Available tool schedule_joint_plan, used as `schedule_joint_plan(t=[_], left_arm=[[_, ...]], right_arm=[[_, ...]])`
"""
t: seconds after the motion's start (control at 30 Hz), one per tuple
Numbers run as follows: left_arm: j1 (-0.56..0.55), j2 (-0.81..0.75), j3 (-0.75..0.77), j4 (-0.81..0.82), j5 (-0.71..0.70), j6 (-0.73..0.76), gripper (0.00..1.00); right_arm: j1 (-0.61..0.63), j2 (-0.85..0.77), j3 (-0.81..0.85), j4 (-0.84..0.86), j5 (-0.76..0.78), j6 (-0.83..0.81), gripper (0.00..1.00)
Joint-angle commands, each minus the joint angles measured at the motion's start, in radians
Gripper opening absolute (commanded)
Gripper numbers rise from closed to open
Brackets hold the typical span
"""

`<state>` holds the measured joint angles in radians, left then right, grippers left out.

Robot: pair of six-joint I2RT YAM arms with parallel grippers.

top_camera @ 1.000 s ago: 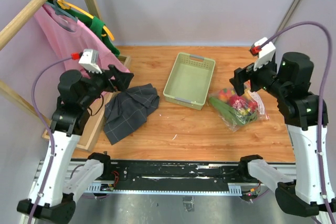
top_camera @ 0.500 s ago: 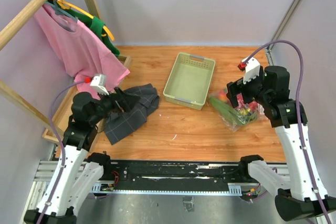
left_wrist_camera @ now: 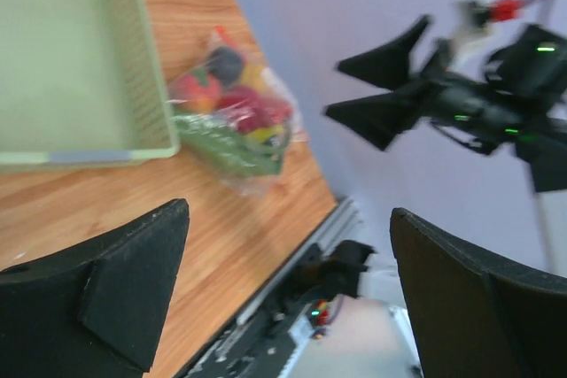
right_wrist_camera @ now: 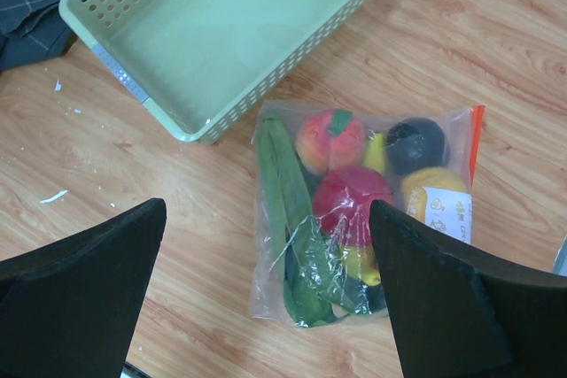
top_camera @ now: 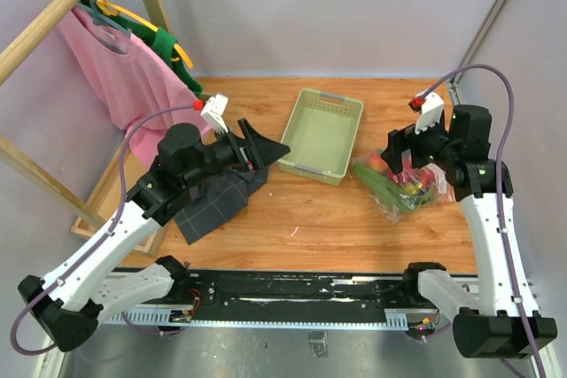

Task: Open the zip-top bag and remove the fake food
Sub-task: Move the zipper food storage bag to the center of the board.

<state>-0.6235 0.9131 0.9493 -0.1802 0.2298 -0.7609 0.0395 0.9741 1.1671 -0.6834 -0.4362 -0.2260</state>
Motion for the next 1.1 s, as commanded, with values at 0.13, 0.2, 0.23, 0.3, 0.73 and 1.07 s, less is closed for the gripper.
schedule_joint_plan(t=[0.13,0.2,0.23,0.3,0.73,1.07], left_arm=[[-0.088,0.013,0.200,0.107,-0.052,-0.172,0.99],[-0.089,0.012,0.224,0.111,-0.045,-0.171,0.99],[-0.089,0.014,0.231,0.110,-0.039,-0.171,0.99],[-0.090,0.019,0.224,0.139,-0.007,-0.192,0.99],[-0.136,0.031,0.231,0.207,-0.022,-0.169,1.00],[-0.155,0.049,0.189,0.331,0.050,-0.225,0.99]], right_arm=[[-0.171,0.063,-0.004,0.027,-0.178,0.045,0.98],[-0.197,0.055,-0.016,0.031,-0.184,0.048,0.98],[-0.206,0.047,-0.021,0.033,-0.187,0.051,0.98],[-0.217,0.031,-0.032,0.035,-0.192,0.053,0.98],[-0.233,0.012,-0.052,0.041,-0.186,0.057,0.98],[-0.233,-0.020,-0.107,0.080,-0.271,0.079,0.98]])
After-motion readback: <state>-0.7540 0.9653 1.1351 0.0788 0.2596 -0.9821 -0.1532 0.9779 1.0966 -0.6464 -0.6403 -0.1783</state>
